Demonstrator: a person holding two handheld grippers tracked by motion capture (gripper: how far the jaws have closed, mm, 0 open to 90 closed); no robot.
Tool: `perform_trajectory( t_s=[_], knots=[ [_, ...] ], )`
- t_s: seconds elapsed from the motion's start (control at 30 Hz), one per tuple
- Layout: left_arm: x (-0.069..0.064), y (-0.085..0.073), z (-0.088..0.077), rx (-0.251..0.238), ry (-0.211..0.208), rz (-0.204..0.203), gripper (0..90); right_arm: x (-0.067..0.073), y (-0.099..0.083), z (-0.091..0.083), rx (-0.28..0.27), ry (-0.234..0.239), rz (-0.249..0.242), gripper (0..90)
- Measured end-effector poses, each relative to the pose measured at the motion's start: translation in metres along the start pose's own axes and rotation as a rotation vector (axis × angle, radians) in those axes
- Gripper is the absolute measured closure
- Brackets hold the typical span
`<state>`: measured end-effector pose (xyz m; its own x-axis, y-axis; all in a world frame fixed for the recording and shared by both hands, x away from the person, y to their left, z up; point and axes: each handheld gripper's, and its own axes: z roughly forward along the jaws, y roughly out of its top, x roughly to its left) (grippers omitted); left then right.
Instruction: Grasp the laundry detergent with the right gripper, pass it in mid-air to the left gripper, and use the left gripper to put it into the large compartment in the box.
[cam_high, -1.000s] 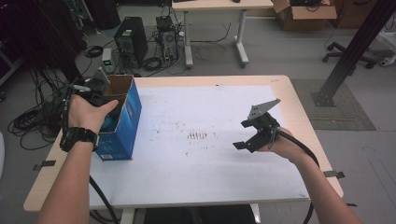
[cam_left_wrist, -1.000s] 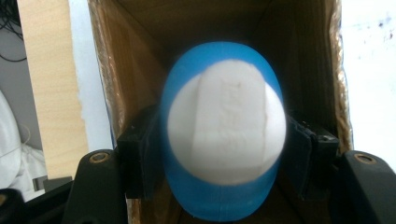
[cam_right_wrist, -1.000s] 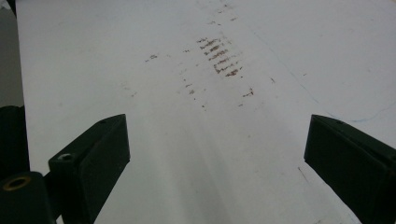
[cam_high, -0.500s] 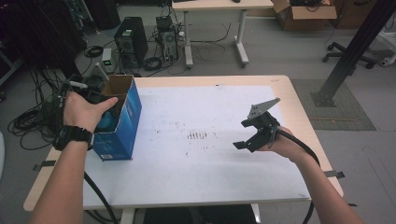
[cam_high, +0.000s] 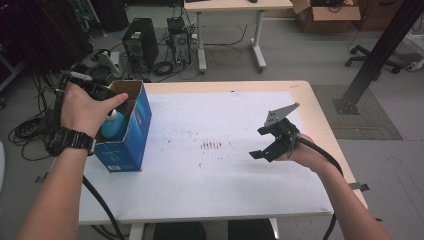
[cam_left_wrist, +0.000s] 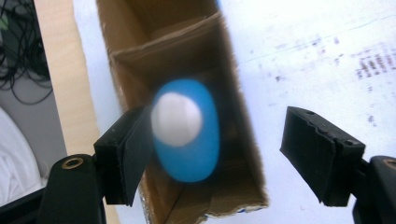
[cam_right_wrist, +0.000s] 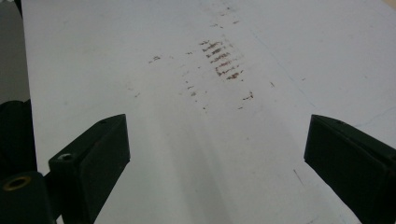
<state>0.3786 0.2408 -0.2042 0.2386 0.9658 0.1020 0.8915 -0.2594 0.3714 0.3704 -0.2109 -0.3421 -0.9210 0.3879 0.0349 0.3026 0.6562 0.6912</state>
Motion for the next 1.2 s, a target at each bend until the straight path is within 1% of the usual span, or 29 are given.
perform_trajectory(
  t_s=[0.03,0.17,0.27,0.37,0.53,0.57,0.63,0.7,0.8,0.87,1.07,1.2],
  knots=[
    [-0.003,0.001,-0.002,-0.009,-0.003,0.012,25.6,0.000,0.000,-0.001,0.001,-0.002,0.000,6.6],
    [-0.021,0.006,-0.008,-0.023,-0.023,0.083,24.1,-0.003,0.000,-0.006,0.005,-0.007,0.001,6.7],
    [-0.038,0.010,-0.011,-0.033,-0.040,0.158,22.8,-0.004,0.000,-0.009,0.013,-0.013,-0.002,6.7],
    [-0.055,0.012,-0.010,-0.034,-0.066,0.222,20.3,-0.004,0.001,-0.013,0.016,-0.016,-0.005,6.7],
    [-0.081,0.015,-0.004,-0.031,-0.094,0.327,16.2,-0.002,0.002,-0.019,0.024,-0.012,-0.020,6.7],
    [-0.088,0.016,-0.002,-0.032,-0.098,0.358,15.6,-0.002,0.002,-0.020,0.028,-0.012,-0.024,6.7],
    [-0.096,0.016,0.002,-0.023,-0.104,0.392,14.8,-0.001,0.003,-0.022,0.028,-0.009,-0.029,6.7],
    [-0.107,0.016,0.006,-0.021,-0.128,0.431,14.0,0.000,0.003,-0.024,0.031,-0.009,-0.033,6.7],
    [-0.118,0.015,0.012,-0.012,-0.151,0.488,12.0,0.000,0.003,-0.026,0.036,-0.008,-0.039,6.7],
    [-0.125,0.014,0.016,-0.012,-0.171,0.518,11.6,0.000,0.003,-0.027,0.037,-0.007,-0.044,6.7],
    [-0.143,0.011,0.028,-0.010,-0.205,0.591,9.7,0.001,0.004,-0.030,0.042,-0.005,-0.052,6.7],
    [-0.152,0.008,0.036,-0.002,-0.225,0.620,8.2,0.001,0.004,-0.031,0.047,-0.001,-0.059,6.6]
  ],
)
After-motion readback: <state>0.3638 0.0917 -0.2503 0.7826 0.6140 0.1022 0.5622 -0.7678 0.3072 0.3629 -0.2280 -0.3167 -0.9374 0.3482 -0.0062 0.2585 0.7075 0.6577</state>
